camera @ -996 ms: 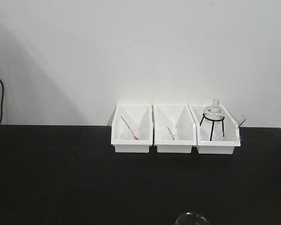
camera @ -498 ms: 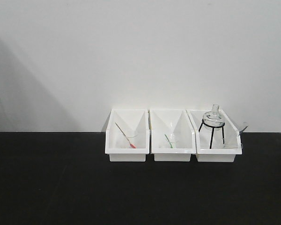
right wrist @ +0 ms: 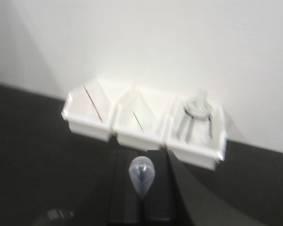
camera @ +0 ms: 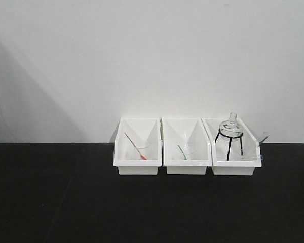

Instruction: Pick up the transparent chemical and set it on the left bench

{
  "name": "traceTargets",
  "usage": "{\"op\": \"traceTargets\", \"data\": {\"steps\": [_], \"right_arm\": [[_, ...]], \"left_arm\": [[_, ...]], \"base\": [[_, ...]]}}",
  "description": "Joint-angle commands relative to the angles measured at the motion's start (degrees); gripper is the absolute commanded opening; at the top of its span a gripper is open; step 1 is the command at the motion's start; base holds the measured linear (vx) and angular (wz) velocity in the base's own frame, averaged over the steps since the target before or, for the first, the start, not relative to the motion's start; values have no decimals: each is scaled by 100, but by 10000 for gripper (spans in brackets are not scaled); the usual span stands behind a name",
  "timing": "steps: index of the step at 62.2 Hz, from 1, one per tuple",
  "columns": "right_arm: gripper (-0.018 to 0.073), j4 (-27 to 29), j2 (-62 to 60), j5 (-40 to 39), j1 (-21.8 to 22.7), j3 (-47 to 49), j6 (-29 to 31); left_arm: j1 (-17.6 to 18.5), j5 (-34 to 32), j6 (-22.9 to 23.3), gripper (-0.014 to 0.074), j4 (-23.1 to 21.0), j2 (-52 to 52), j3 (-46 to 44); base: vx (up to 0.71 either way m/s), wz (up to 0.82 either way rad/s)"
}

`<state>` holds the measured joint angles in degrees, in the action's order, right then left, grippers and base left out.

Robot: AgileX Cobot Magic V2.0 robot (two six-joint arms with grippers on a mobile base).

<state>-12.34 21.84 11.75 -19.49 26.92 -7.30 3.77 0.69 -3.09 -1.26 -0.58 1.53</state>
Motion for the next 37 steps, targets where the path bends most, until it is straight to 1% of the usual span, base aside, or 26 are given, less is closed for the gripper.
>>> {"op": "traceTargets", "data": {"steps": [1, 6, 12, 16, 26, 31, 37], "right_arm": [[0, 358, 775, -1428, 0, 157, -382], [0, 468, 1585, -2161, 0, 157, -436], [0, 463, 2360, -2750, -55, 157, -449], [0, 422, 2938, -3086, -227, 157, -474], [0, 51, 4013, -3420, -783, 157, -474], [0, -3, 4389, -3474, -900, 157, -467], [3, -3, 4802, -3521, -899, 157, -445]], "left_arm": [[10, -449, 45, -3, -4, -110, 93], [10, -449, 45, -3, -4, -110, 93], [10, -449, 45, -3, -4, -110, 93], [10, -449, 45, -3, -4, -110, 93], [10, -449, 45, -3, -4, -110, 93], [10, -449, 45, -3, -4, -110, 93], [10, -449, 45, -3, -4, -110, 93]], "base": [[0, 0], [0, 0], [0, 0], [0, 0], [0, 0], [0, 0], [0, 0]]}}
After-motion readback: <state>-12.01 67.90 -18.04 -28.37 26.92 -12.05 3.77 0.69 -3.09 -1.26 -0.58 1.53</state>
